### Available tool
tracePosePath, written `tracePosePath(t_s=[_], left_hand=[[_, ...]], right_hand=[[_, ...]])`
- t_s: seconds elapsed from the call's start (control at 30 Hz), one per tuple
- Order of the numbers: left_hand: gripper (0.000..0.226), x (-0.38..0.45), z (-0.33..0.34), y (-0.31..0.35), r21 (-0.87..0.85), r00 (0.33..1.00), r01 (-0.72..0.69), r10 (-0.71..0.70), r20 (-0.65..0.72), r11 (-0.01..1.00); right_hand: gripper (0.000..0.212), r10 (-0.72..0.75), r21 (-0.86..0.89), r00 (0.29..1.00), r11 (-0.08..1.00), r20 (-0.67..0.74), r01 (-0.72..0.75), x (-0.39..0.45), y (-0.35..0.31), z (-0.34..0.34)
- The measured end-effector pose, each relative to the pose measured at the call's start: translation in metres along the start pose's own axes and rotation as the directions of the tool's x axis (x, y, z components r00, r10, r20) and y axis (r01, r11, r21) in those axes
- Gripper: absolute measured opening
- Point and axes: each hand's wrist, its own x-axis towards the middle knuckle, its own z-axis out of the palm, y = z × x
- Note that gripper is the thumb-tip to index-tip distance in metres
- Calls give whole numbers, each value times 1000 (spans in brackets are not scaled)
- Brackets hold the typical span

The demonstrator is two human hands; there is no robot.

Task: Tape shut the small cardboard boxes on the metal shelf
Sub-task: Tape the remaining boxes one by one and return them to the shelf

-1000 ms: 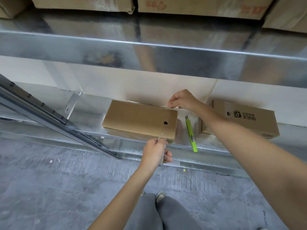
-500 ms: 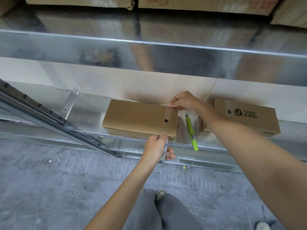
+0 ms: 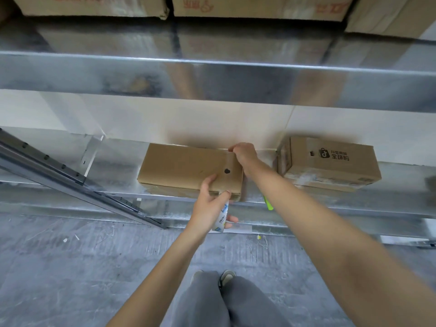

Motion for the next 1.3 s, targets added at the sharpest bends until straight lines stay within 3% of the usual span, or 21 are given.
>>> tracePosePath(t_s=[0.07,0.13,0.27,0.33,0.4,0.47,0.57,0.67,0.8,0.97,1.13,1.2,1.3], left_hand=[[58,0,-8,0,29,1000,-6,5,26,1000],[57,1,-16,-1,64,999,-9,7,36,998],[62,4,-29,-4,96,996,-6,-2,86,995],[63,6,-34,-4,109,993,-10,-3,115,994],[63,7,-37,-2,134,992,-12,-5,127,991],[63,8,-39,-1,149,992,-15,-4,126,989],[65,7,-39,-2,150,991,-26,6,131,988],[67,8,-39,-1,153,989,-31,8,145,988],[67,9,-40,-3,150,988,-22,-1,152,988],[75,9,-38,-2,164,991,-29,7,135,986],[87,0,-38,-8,309,993,-77,46,107,948],[80,-13,-41,-24,399,989,-147,123,84,905],[39,-28,-42,-46,449,961,-250,275,9,858]], right_hand=[[26,-191,-151,981,971,-42,183,-9,14,-4],[29,-362,-256,932,901,4,351,-14,27,-16],[38,-534,-382,839,758,103,529,-25,42,-39],[44,-563,-472,781,630,270,617,-33,46,-45],[55,-513,-612,722,404,464,680,-40,52,-52],[62,-495,-716,698,197,517,670,-44,56,-58],[62,-504,-746,664,55,553,663,-52,56,-63],[62,-495,-712,619,1,610,702,-67,64,-58],[67,-527,-633,543,14,654,774,-91,86,-49],[69,-573,-661,557,35,601,750,-94,91,-42],[61,-661,-678,494,-30,565,734,-95,90,-37],[61,-663,-687,479,-75,576,723,-96,92,-34],[61,-680,-691,470,-75,563,719,-99,93,-32]])
